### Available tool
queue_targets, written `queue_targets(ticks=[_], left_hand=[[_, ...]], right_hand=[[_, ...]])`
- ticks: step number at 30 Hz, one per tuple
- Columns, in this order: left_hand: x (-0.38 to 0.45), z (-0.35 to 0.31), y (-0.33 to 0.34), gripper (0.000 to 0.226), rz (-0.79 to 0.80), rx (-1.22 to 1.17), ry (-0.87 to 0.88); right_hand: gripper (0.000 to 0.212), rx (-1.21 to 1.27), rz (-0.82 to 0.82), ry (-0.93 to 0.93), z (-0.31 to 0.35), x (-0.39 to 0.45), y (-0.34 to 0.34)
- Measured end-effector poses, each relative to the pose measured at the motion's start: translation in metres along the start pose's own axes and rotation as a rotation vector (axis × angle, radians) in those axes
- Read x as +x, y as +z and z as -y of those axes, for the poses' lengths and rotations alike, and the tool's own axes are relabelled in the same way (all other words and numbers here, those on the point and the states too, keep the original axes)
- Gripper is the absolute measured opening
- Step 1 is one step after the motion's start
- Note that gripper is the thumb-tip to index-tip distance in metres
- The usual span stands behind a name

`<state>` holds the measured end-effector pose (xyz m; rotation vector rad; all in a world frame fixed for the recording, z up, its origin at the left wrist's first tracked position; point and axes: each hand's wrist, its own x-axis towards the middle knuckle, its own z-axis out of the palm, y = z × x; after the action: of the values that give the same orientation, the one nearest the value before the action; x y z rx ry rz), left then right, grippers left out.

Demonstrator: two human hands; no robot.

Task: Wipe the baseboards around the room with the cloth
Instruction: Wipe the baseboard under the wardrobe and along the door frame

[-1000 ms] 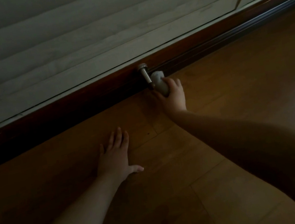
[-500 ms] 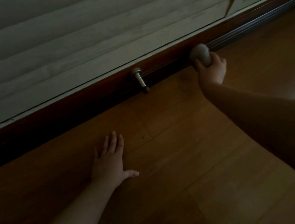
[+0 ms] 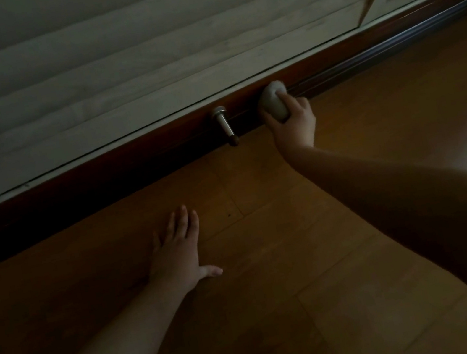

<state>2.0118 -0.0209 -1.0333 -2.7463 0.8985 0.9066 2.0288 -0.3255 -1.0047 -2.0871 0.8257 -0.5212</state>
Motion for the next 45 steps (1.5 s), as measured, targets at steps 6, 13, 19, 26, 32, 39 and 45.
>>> queue_targets(ticks=[6,13,19,26,32,39,45], left_hand=[[-0.002,-0.001,-0.003,0.133,0.011,-0.004,0.004],[-0.001,0.003,-0.001,0.133,0.017,-0.024,0.020],[0.000,0.019,-0.005,0.119,0.056,-0.039,0.087],[-0.002,0.028,-0.020,0.101,-0.019,0.017,0.139],[-0.014,0.033,-0.039,0.086,-0.142,0.068,0.218],[-0.097,0.014,-0.091,0.080,-0.282,0.050,0.263],[-0.193,0.004,-0.156,0.079,-0.264,0.026,0.278]], right_hand=[[0.053,0.121,0.241,-0.080,0.013,-0.024,0.013],[0.051,0.061,0.409,-0.069,0.012,-0.027,-0.010],[0.051,-0.041,0.398,-0.081,-0.001,-0.051,-0.031],[0.055,-0.123,0.307,-0.067,-0.002,-0.081,-0.051],[0.056,-0.107,0.141,-0.045,0.005,-0.099,-0.083],[0.060,-0.118,0.071,0.014,0.057,-0.156,-0.100],[0.053,-0.016,0.047,0.101,0.151,-0.222,-0.151]])
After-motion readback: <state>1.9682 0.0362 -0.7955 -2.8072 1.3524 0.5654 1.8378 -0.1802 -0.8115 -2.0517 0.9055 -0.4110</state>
